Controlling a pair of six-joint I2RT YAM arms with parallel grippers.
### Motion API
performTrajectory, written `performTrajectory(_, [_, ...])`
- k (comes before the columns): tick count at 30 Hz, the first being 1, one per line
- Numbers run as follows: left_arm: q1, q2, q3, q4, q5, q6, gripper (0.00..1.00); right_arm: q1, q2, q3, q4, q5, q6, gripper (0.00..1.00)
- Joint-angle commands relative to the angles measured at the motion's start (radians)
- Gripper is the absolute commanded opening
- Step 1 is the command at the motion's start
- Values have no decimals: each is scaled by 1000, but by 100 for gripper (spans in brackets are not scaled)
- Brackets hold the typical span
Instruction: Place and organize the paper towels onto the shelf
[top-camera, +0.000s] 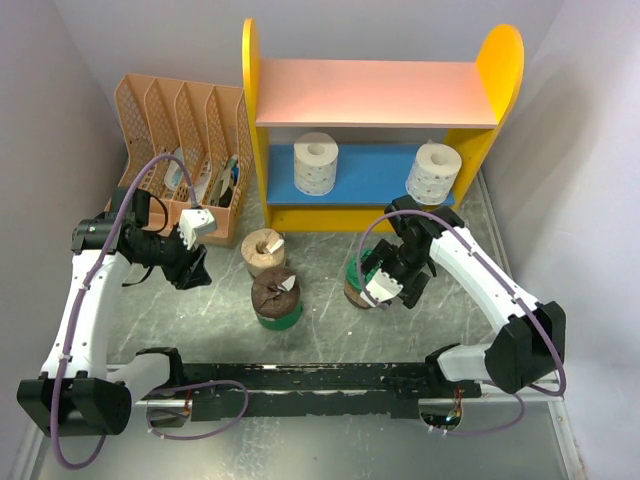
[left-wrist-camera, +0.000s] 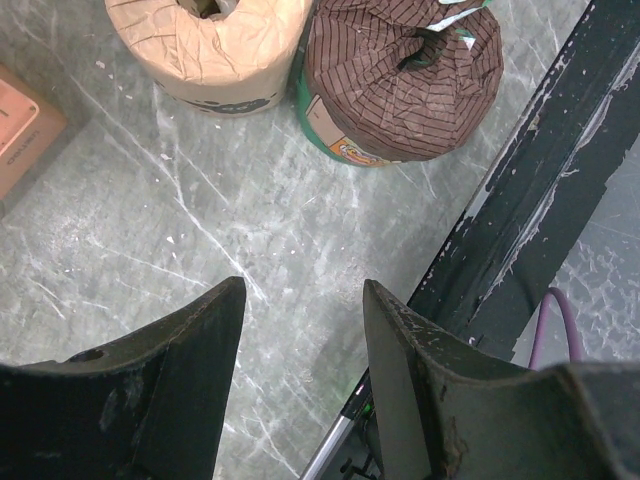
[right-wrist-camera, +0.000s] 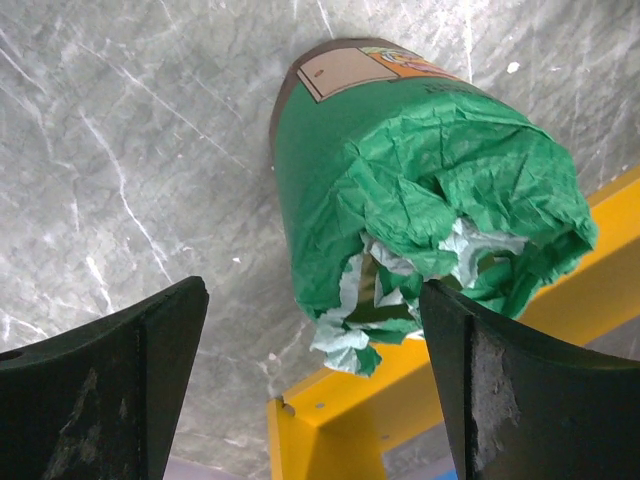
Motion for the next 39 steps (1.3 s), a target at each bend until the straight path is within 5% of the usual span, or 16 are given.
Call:
performTrajectory(1, [5, -3, 14, 13, 10, 15, 62, 14, -3, -31, 36, -17, -641, 87])
performTrajectory(8, [5, -3, 15, 16, 3, 11, 62, 26, 26, -25, 65, -28, -639, 86])
performTrajectory(22, [4, 2, 9, 17, -14, 19, 61, 50, 66, -31, 67, -10, -624, 68])
performTrajectory(29, [5, 0, 3, 22, -20, 21, 61, 57, 88, -22, 64, 0, -604, 41])
performTrajectory(39, [5, -5, -13, 25, -30, 29, 60, 61, 106, -13, 37, 22, -582, 19])
